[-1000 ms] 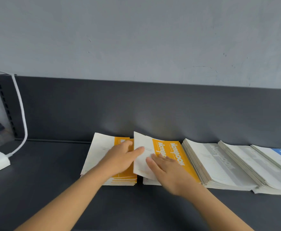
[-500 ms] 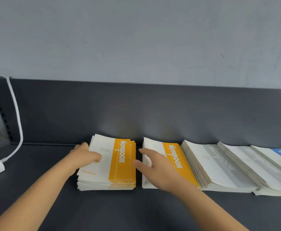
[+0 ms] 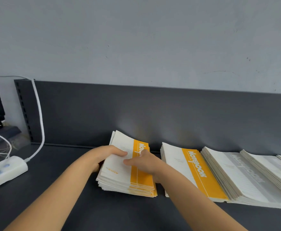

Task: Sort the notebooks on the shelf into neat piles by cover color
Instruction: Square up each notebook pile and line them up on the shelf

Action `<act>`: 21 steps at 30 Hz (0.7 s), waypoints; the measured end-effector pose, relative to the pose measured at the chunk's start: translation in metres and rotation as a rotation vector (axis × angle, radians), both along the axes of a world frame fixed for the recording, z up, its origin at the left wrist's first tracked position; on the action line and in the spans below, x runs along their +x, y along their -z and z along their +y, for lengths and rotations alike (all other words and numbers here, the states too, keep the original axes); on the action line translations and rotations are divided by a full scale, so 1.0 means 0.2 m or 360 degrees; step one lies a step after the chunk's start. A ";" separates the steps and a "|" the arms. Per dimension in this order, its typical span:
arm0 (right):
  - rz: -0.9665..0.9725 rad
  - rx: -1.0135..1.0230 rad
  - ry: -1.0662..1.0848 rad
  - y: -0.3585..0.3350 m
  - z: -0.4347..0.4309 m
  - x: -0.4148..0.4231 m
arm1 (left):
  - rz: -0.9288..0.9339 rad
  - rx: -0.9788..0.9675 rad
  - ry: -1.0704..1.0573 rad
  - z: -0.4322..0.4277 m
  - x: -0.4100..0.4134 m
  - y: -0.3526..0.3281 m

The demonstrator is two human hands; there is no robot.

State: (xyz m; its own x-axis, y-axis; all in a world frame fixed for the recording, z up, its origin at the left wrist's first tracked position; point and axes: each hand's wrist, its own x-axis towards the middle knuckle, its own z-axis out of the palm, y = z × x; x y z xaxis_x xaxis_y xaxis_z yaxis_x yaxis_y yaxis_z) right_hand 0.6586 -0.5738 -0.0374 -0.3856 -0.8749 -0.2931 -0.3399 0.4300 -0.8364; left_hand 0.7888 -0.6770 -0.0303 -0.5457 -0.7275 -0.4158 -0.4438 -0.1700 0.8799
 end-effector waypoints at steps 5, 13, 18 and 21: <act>-0.0116 -0.0323 0.0289 -0.04 -0.05 -0.06 | 0.0419 -0.0073 -0.0021 0.00 0.00 0.01; -0.0102 -0.1114 0.0315 -0.07 -0.05 -0.11 | 0.0973 -0.0518 0.0001 0.02 -0.02 0.01; -0.0150 -0.1137 0.0239 -0.08 -0.03 -0.12 | 0.1133 -0.0761 -0.0076 0.01 -0.03 0.01; -0.0244 -0.1146 0.0191 -0.09 -0.03 -0.12 | 0.1226 -0.0821 -0.0163 0.02 -0.04 0.01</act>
